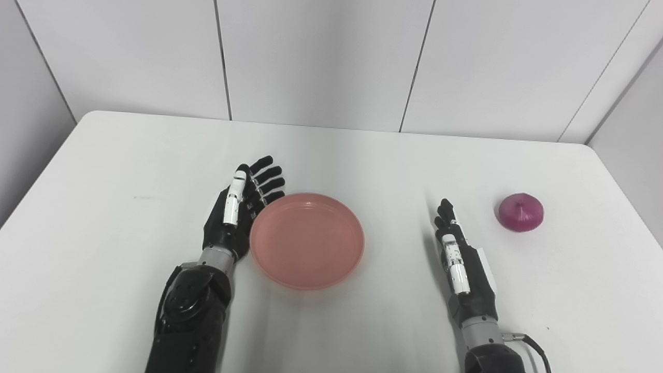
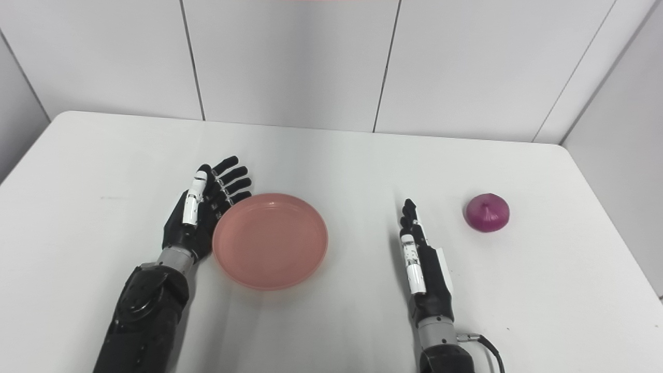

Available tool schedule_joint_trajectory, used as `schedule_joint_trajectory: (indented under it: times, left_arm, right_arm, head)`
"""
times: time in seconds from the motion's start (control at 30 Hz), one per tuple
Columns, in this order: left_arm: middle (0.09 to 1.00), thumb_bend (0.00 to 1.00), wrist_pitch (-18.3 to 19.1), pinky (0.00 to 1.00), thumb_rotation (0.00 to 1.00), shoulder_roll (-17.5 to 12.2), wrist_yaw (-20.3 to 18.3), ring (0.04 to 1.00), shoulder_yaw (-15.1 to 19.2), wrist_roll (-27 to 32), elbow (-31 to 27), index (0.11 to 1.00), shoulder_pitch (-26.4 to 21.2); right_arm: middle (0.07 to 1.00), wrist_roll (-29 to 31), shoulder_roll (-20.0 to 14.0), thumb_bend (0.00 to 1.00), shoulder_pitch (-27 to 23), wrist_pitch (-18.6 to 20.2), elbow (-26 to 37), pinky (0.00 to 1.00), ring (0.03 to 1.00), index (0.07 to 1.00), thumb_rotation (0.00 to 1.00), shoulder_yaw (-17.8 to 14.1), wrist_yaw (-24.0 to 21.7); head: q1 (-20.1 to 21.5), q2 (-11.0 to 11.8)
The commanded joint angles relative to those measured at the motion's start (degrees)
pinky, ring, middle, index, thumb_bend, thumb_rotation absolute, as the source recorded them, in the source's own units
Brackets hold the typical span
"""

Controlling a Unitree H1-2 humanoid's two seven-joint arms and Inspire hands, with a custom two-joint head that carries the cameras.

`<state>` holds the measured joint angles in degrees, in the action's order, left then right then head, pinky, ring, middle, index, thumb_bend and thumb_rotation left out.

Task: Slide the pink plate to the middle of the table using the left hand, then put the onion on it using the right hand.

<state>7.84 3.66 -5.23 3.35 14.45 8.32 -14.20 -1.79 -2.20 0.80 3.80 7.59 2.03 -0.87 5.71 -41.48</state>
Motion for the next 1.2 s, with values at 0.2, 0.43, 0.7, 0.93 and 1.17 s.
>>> schedule_joint_trajectory:
  times: [0.2, 0.43, 0.7, 0.93, 1.17]
  left_arm:
    - [0.775, 0.37, 1.92, 0.73, 1.0, 3.1, 2.06, 0.763, -1.93, -1.29, -2.64, 0.762, 0.65]
    - [0.771, 0.37, 1.5, 0.73, 1.0, 2.92, 2.06, 0.759, -1.7, -1.37, -1.71, 0.758, 0.4]
    - [0.769, 0.39, 0.6, 0.73, 1.0, 2.71, 1.48, 0.758, -1.26, -0.66, -0.39, 0.758, 0.31]
    - [0.77, 0.38, -0.11, 0.73, 1.0, 2.68, 1.21, 0.76, -1.1, -0.41, 0.06, 0.757, 0.48]
    - [0.773, 0.39, -1.0, 0.73, 1.0, 2.62, 0.62, 0.762, -0.91, -0.53, 0.95, 0.76, 0.53]
  right_arm:
    - [1.0, -0.05, 0.26, 0.3, -1.11, 0.28, 0.79, 1.0, 1.0, 1.0, 1.0, 0.5, -0.5]
    - [1.0, 0.61, 0.12, 0.3, -1.11, -0.01, 0.68, 1.0, 1.0, 1.0, 1.0, 0.39, -0.75]
    - [1.0, 0.51, -0.15, 0.34, -1.25, 0.43, 0.95, 1.0, 0.999, 1.0, 1.0, 0.34, -0.79]
    - [1.0, 1.16, -0.95, 0.43, -1.48, 1.0, 1.8, 1.0, 0.999, 1.0, 1.0, 0.02, -1.3]
    - [0.983, -1.46, -2.43, 0.28, -2.76, 1.14, 3.01, 1.0, 0.966, 0.997, 1.0, -0.4, -0.52]
  head:
    - [-0.16, -0.04]
    - [-0.16, -0.06]
    - [0.18, -0.07]
    - [0.84, -0.11]
    - [1.8, -0.17]
